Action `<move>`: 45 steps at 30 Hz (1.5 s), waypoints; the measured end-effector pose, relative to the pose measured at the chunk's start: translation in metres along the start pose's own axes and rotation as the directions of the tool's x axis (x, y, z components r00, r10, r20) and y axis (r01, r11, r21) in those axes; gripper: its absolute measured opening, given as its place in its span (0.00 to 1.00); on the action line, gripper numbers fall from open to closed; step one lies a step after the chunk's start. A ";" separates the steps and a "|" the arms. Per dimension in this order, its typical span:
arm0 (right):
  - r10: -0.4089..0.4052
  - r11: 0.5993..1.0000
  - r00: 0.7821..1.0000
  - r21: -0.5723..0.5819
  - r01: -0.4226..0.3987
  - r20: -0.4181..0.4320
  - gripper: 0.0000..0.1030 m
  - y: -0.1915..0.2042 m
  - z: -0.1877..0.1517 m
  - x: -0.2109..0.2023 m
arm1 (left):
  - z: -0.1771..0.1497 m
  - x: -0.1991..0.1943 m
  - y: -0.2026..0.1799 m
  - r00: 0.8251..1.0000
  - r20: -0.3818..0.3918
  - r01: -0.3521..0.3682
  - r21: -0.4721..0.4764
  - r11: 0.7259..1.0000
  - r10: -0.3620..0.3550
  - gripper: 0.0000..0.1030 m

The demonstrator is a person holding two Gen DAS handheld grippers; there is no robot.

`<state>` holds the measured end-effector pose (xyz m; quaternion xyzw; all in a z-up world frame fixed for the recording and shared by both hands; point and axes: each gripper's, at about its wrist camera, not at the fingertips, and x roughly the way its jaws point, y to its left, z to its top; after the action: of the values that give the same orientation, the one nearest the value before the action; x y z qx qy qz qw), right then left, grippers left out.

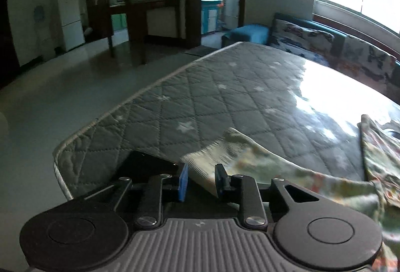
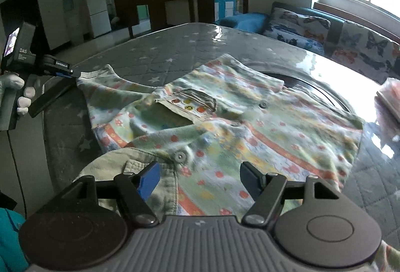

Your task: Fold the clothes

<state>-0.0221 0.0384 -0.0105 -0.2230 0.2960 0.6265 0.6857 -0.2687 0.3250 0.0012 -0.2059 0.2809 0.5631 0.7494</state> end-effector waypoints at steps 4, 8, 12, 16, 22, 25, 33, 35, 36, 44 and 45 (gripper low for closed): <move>0.000 1.000 1.000 0.013 0.000 -0.004 0.71 -0.001 -0.003 0.001 | 0.003 0.011 -0.001 1.000 0.001 -0.010 0.029 1.000 0.010 0.32; 0.002 1.000 1.000 0.014 -0.002 -0.005 0.71 0.001 -0.003 0.002 | 0.005 0.022 -0.002 1.000 -0.007 -0.017 0.049 0.999 0.018 0.31; -0.002 1.000 1.000 0.014 0.002 -0.006 0.74 0.002 -0.003 0.002 | 0.006 0.028 -0.003 1.000 -0.008 -0.007 0.069 0.998 0.008 0.21; -0.007 1.000 1.000 0.021 0.007 -0.007 0.75 0.001 -0.003 0.003 | 0.010 0.037 -0.001 1.000 -0.001 -0.002 0.079 0.997 0.002 0.08; -0.033 0.999 0.999 0.033 0.033 -0.021 0.78 -0.002 -0.008 0.005 | 0.016 0.048 -0.003 0.996 0.046 -0.083 0.128 0.988 0.077 0.00; -0.043 0.999 0.999 0.024 0.043 -0.015 0.78 0.000 -0.007 0.003 | 0.017 0.043 -0.003 0.999 0.027 -0.031 0.109 0.994 0.028 0.01; 0.041 0.998 0.999 -0.049 -0.040 0.012 0.79 0.026 0.011 0.012 | -0.003 0.023 -0.032 0.993 -0.015 0.119 0.178 0.977 -0.119 0.06; 0.062 0.995 0.998 -0.073 -0.062 -0.006 0.79 0.034 0.011 0.019 | -0.009 0.028 -0.036 0.994 -0.022 0.112 0.202 0.973 -0.109 0.06; 0.065 0.995 0.998 -0.079 -0.066 -0.018 0.79 0.036 0.009 0.021 | -0.010 0.029 -0.038 0.996 -0.008 0.092 0.223 0.971 -0.093 0.07; 0.043 0.992 0.993 -0.117 -0.056 -0.112 0.79 0.035 -0.017 0.016 | -0.017 0.046 -0.047 0.994 0.106 -0.077 0.366 0.927 0.041 0.05; 0.038 0.991 0.992 -0.121 -0.052 -0.118 0.80 0.034 -0.021 0.013 | -0.017 0.048 -0.049 0.992 0.114 -0.087 0.378 0.922 0.047 0.04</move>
<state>-0.0580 0.0376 -0.0317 -0.2942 0.3005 0.6451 0.6379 -0.2151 0.3349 -0.0434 -0.0168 0.3531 0.5327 0.7689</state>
